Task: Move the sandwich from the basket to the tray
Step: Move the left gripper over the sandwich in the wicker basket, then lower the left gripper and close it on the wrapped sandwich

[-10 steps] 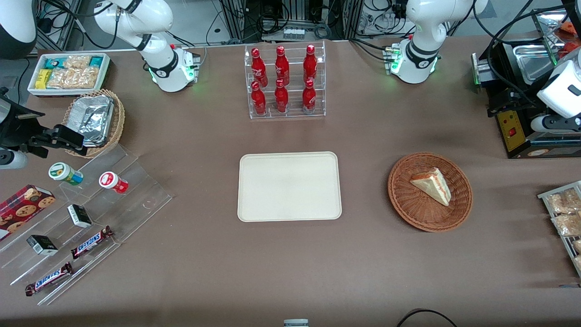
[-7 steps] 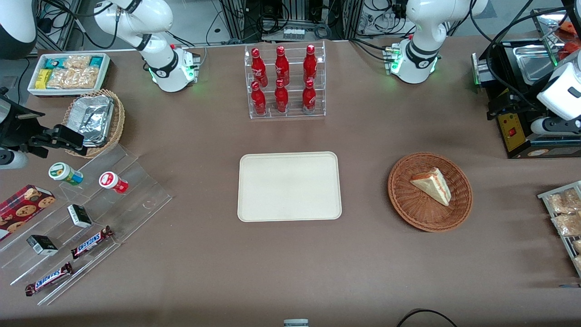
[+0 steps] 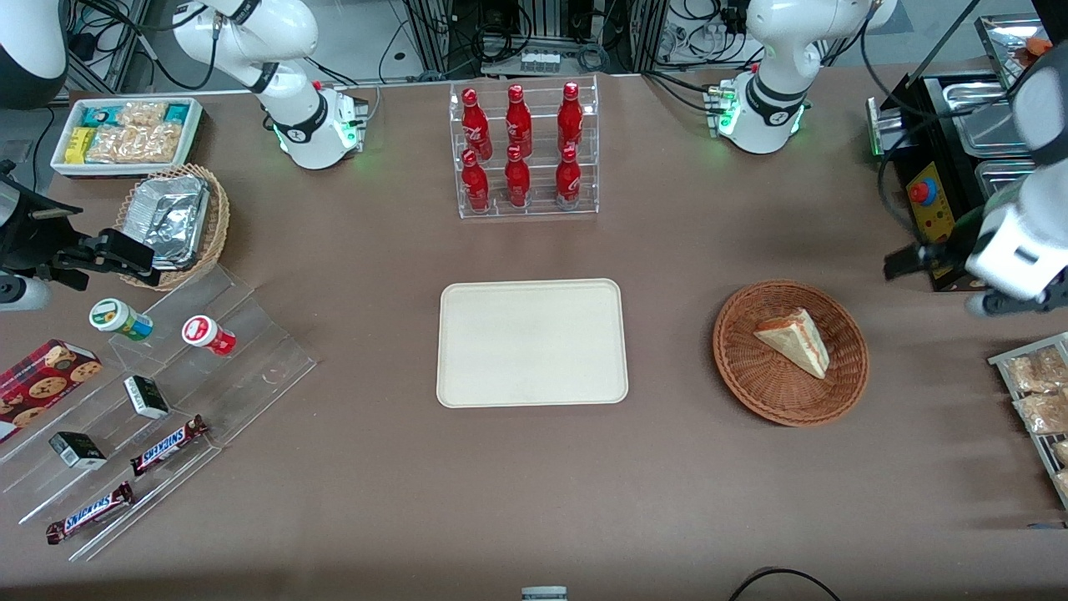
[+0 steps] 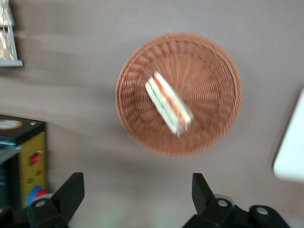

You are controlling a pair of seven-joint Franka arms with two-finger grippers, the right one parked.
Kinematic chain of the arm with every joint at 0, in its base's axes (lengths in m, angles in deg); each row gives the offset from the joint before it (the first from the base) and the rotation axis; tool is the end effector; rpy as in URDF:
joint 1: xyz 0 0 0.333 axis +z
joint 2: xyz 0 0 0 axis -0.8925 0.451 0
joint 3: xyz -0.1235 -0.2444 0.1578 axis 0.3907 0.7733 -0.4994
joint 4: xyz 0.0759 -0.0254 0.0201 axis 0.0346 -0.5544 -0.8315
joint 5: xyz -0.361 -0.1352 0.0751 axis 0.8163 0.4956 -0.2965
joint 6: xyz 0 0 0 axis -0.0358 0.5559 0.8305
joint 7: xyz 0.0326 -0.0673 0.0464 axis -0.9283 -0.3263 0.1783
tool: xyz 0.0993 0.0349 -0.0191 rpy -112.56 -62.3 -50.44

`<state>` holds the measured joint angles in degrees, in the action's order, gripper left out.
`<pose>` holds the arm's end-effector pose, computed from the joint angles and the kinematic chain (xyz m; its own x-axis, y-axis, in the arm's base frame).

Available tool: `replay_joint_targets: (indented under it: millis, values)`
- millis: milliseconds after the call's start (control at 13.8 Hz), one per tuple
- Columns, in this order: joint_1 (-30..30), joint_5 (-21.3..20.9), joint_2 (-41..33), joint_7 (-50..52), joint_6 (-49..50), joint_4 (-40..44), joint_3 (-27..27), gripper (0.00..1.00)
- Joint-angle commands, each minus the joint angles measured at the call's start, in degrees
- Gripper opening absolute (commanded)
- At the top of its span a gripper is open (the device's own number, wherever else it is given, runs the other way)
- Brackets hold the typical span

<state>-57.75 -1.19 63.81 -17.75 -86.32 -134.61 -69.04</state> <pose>0.5692 0.0109 0.4956 0.9618 0.2503 -0.1109 0.2467 -0.9680 -0.0449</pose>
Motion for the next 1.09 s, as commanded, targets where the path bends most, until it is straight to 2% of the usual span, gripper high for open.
replay_joint_targets:
  millis: [0,145,290,508,726,1016]
  values:
    - [-0.1,-0.9,-1.6,12.1,-10.8,-10.0,0.3,1.00]
    - [-0.2,-0.9,-1.3,24.9,-20.1,-15.9,0.4,1.00]
    - [-0.3,-0.8,-1.1,32.5,-27.9,-21.3,0.4,1.00]
    - [-3.1,-0.8,3.1,43.8,-34.6,-23.4,0.4,1.00]
    - [-4.4,-0.8,3.4,47.6,-35.1,-24.1,0.4,1.00]
    - [-5.9,-0.9,4.0,48.0,-36.7,-25.5,0.3,1.00]
